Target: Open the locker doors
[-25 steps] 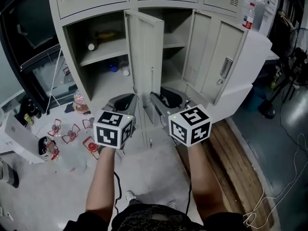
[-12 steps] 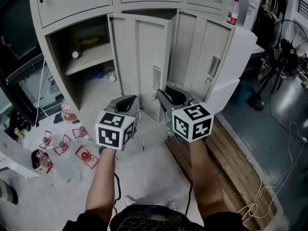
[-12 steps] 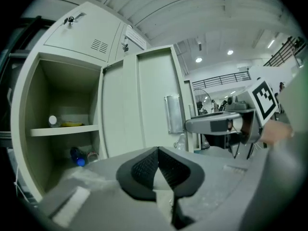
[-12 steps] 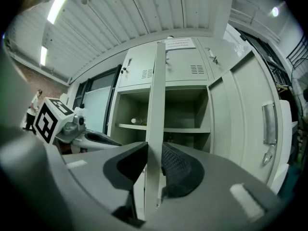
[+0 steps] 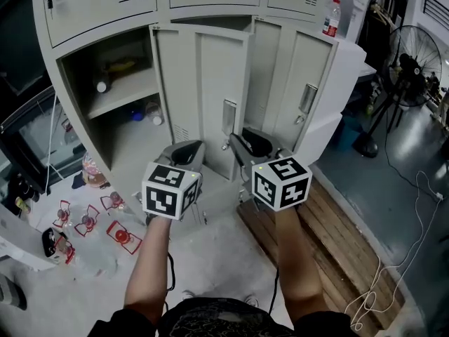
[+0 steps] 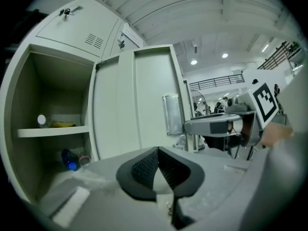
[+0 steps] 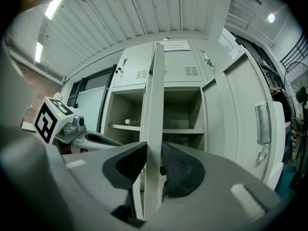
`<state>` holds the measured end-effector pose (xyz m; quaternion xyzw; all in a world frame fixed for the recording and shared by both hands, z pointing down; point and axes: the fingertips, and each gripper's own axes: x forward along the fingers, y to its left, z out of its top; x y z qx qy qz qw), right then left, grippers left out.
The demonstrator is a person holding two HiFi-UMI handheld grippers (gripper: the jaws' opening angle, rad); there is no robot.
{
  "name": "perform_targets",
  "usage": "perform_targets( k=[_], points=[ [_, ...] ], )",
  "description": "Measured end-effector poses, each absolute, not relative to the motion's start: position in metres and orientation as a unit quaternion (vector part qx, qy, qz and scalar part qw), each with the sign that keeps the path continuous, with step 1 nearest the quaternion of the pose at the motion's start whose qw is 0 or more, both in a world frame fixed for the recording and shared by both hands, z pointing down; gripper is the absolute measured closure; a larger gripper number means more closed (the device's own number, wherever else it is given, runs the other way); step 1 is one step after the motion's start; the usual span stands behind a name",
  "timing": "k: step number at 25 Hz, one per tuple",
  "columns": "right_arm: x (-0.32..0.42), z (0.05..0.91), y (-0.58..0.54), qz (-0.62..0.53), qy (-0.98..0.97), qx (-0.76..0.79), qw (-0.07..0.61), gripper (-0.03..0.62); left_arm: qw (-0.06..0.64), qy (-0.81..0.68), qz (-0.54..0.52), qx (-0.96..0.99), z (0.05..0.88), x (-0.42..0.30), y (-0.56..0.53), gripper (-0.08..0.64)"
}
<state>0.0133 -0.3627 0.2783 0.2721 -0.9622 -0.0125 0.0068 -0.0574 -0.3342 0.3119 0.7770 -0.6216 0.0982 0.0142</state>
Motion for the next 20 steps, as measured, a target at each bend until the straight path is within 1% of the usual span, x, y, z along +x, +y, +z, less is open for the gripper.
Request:
perform_targets(
  k=[7, 11, 15, 20],
  points=[
    [0.027, 0.281, -0.348, -0.01, -0.962, 0.274, -0.007, 0.485, 0.016, -0.64, 0.091, 0.763, 0.316, -0.051, -0.323, 0.56],
    [0.039, 0.288, -0.339, -0.007, -0.962, 0.273, -0.002, 0.486, 0.026, -0.659, 0.092, 0.746, 0.327, -0.051, -0.307, 0.56],
    [0.034, 0.306, -0.324, 0.007, -0.971, 0.237, 0.008, 0.488, 0.04, -0.696, 0.092, 0.711, 0.34, -0.066, -0.278, 0.56],
    [0.02, 0.325, -0.306, 0.023, -0.983, 0.183, 0.014, 0.506, 0.048, -0.745, 0.089, 0.659, 0.347, -0.084, -0.239, 0.56]
  ],
)
